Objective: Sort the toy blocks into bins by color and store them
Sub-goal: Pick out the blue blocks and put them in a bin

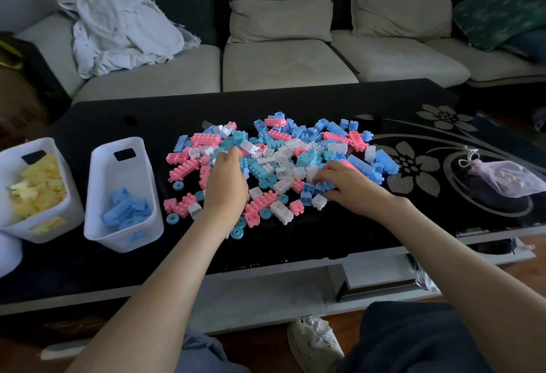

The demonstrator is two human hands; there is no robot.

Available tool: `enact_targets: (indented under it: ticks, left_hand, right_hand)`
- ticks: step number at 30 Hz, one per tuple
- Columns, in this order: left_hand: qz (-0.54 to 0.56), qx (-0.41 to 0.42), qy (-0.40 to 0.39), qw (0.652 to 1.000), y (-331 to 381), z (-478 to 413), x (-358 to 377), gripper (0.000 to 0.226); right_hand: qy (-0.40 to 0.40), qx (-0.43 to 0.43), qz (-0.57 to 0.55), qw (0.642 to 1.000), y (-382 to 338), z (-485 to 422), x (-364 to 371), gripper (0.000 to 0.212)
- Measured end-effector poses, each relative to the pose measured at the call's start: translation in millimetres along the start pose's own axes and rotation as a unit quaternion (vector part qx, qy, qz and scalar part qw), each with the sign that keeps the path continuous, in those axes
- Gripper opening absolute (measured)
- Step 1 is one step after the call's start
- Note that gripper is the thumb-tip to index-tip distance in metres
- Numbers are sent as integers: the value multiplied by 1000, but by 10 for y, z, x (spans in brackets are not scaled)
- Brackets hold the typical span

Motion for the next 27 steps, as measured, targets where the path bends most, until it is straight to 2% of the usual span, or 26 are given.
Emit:
enact_targets:
  ticks: [2, 3, 8, 11, 13, 16, 17, 18, 20, 24, 25, 27]
  left_hand:
    - [-8, 11, -8, 1000, 13, 16, 16, 45]
    - [-9, 15, -8, 1000, 18, 23, 15, 44]
    - [-7, 13, 5, 1000, 56, 29, -36, 19]
    - [12, 2, 8, 1000, 101, 43, -61, 14]
    - [24, 16, 5, 1000, 180, 69, -42, 13]
    - [62, 66, -16, 996, 374, 107, 3, 17]
    - [77, 83, -30, 993, 439, 119, 29, 21]
    - [82, 101, -43, 991, 505, 132, 58, 26]
    - [66, 141, -67, 986, 631, 164, 124, 29]
    - [46, 172, -108, 978, 750, 213, 262, 15]
    - [36, 173, -108, 978, 770, 217, 289, 12]
    - [5, 171, -103, 980, 798, 225, 347, 17]
  right_hand:
    - [-2, 4, -8, 1000, -4, -8, -1, 30]
    - [0, 7, -14, 1000, -2, -13, -8, 28]
    - [67, 24, -69, 995, 36, -5, -169, 18]
    - [81, 78, -147, 983, 133, 9, -186, 19]
    - [82, 131, -272, 950, 198, 22, -147, 23]
    - [69, 183, -504, 841, 196, 47, -61, 25]
    - [62, 190, -547, 813, 175, 56, -45, 24]
    - [53, 195, -566, 799, 159, 67, -36, 24]
    - [34, 207, -569, 795, 140, 87, -12, 26]
    - [10, 216, -603, 768, 89, 124, 50, 20]
    - [8, 211, -606, 767, 68, 119, 51, 18]
    - [15, 204, -571, 795, 53, 94, 44, 17]
Point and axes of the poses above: each hand's wrist, its own z-axis away from the middle knuckle, its own x-axis out of the palm, y = z × x, the point moved 10 cm from there along -z, towards the middle knuckle, and after that the axes turned 14 degrees about -z, right-handed, at the moved point
